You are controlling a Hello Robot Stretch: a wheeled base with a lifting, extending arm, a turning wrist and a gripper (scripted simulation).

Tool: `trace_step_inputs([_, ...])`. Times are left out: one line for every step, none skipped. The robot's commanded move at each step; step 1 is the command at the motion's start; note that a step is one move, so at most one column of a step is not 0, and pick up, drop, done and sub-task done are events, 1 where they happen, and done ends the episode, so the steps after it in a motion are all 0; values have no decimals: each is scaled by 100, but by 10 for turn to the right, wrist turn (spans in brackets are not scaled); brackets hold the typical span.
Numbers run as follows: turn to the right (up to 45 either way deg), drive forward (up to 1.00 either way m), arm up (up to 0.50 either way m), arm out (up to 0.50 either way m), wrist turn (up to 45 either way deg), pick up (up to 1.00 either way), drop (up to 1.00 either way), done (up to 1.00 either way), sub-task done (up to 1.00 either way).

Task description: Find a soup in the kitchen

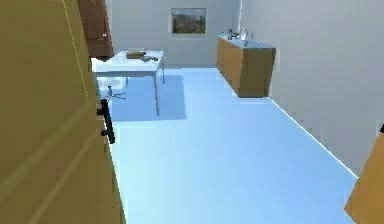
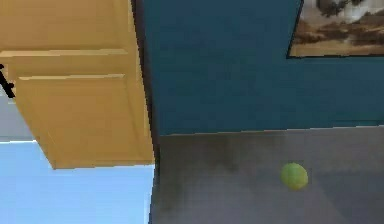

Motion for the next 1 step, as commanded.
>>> trace_step_inputs([0, 100, 0, 0, 0, 0, 0, 0, 0])
